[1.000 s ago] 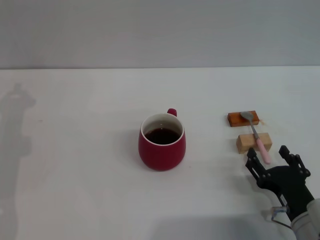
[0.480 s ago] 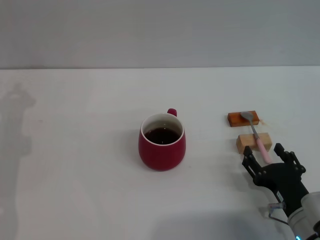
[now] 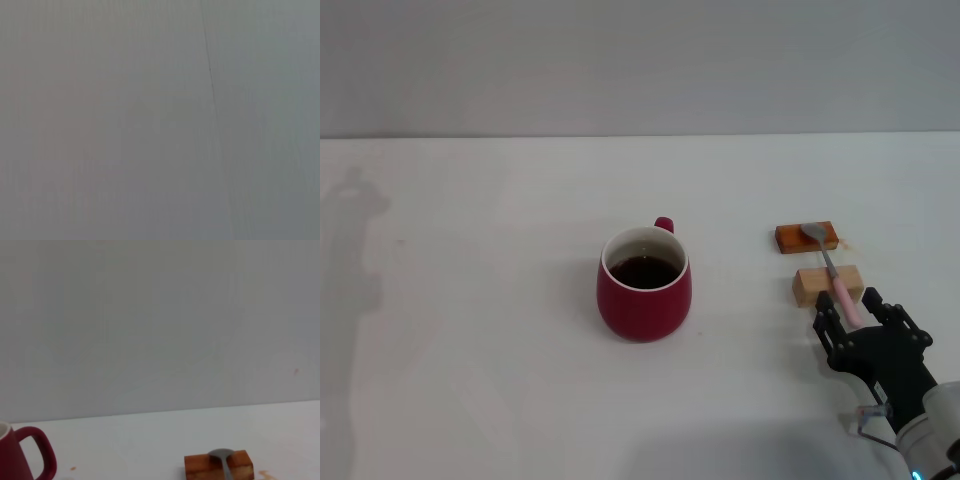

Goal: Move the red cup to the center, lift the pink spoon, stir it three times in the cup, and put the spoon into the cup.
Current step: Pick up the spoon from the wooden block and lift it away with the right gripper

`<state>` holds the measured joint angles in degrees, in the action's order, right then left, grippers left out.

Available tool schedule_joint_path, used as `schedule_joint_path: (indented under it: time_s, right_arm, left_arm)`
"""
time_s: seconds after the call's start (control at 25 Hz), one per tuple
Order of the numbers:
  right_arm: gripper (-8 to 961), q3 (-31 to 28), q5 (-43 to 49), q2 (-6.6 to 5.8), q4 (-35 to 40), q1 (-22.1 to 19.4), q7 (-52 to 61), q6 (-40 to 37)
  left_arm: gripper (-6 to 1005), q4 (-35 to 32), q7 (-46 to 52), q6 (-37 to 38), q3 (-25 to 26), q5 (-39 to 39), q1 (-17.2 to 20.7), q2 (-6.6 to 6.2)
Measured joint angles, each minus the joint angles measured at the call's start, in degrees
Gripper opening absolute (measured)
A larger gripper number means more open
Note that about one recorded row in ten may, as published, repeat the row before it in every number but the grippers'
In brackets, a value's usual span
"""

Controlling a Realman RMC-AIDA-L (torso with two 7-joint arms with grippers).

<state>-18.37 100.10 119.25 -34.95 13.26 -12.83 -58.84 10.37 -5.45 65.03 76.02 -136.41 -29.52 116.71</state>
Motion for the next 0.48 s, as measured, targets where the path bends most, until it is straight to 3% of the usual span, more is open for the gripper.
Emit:
schedule_joint_path:
  time_s: [0.48]
  right_arm:
    - [566,0.0,-0.5,-0.01,0.4,1.0,0.0,1.3]
  left_arm:
    - [-2,0.0,0.0,0.0,0.0,0.0,0.3,0.00]
